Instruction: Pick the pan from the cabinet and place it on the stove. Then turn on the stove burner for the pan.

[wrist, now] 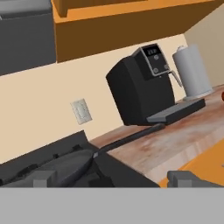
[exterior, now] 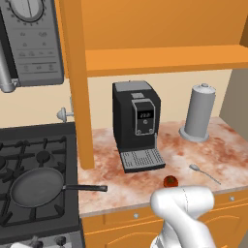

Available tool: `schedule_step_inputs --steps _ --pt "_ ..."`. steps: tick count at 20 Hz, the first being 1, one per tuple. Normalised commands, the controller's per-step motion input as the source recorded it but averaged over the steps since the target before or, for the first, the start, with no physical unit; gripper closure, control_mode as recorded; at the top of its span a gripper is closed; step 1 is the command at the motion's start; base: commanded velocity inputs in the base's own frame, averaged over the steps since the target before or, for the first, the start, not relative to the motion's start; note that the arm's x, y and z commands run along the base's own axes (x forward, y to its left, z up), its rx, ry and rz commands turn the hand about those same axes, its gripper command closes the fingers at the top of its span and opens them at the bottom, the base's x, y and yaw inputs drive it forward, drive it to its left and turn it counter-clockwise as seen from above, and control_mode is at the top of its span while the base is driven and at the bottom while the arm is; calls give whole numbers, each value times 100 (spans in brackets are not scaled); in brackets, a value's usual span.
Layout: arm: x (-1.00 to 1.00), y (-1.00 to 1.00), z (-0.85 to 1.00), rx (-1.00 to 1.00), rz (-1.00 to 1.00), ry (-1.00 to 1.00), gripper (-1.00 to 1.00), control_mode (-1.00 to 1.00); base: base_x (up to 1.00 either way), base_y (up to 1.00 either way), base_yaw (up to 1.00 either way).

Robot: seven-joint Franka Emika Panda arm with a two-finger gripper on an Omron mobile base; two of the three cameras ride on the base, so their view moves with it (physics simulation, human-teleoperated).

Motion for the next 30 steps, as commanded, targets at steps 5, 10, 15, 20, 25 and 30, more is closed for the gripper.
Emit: schedule_step_inputs --steps 5,10,15,20,25,30 --pt "13 -7 -21 -8 4 0 -100 -100 0 0 0" --pt "24 -8 -18 0 9 0 -100 -100 0 0 0" --pt "29 -8 -32 -1 13 0 -100 -100 0 0 0" --pt "19 -18 -44 -4 11 2 -100 -100 0 0 0" --pt "19 -9 -44 -4 9 2 -100 -100 0 0 0" --pt "18 4 -25 0 9 0 -100 -100 0 0 0"
